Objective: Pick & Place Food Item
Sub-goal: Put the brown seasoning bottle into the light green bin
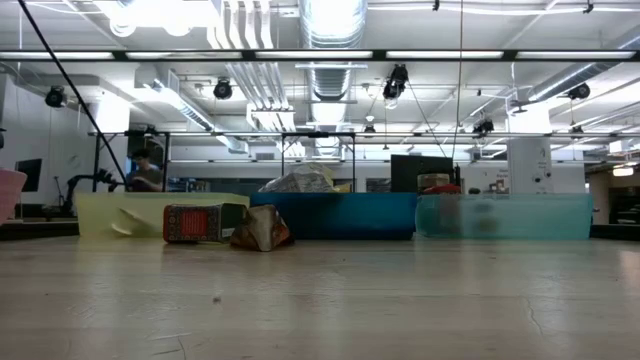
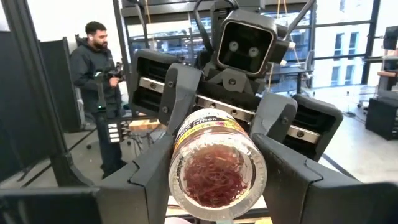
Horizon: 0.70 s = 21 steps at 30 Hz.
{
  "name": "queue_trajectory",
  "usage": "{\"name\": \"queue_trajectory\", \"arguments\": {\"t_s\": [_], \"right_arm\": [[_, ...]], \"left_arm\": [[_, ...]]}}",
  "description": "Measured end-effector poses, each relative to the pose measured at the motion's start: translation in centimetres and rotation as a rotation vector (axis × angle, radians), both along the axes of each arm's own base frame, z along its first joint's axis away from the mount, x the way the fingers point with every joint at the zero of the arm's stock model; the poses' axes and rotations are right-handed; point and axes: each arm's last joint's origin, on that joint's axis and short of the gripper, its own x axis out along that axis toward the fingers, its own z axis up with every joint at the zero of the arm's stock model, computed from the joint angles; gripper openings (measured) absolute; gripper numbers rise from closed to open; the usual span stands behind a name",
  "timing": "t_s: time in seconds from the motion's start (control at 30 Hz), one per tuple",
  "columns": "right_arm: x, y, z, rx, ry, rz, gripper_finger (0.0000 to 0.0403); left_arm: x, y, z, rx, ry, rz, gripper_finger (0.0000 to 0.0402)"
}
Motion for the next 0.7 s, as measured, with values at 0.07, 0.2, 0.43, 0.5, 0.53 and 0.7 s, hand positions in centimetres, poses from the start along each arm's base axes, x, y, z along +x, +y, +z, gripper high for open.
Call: {"name": "queue_trajectory", "arguments": {"t_s": [0.07,0.2,0.43,0.5,0.53,0.7], "right_arm": [[0.00,0.00,0.03,0.000,-0.003,0.000,0.0186],[-0.01,0.14,0.03,0.002,-0.003,0.008,0.0186],[-0.01,0.18,0.01,0.002,-0.002,0.014,0.0186],[-0.01,0.19,0.01,0.002,-0.002,0.016,0.0186],[-0.01,0.18,0.00,0.001,-0.001,0.016,0.0187],[0.10,0.37,-0.57,-0.013,0.048,0.026,0.0259]], "left_arm": [[-0.03,0.01,0.10,-0.002,-0.002,0.006,0.0194],[-0.02,0.01,0.11,-0.002,-0.002,0.016,0.0194],[-0.02,0.00,0.11,-0.001,-0.002,0.013,0.0194],[-0.02,0.00,0.11,-0.001,-0.002,0.013,0.0194],[-0.02,0.00,0.10,-0.003,-0.001,0.012,0.0194],[-0.08,-0.07,-0.38,-0.065,0.066,-0.008,0.0176]]}}
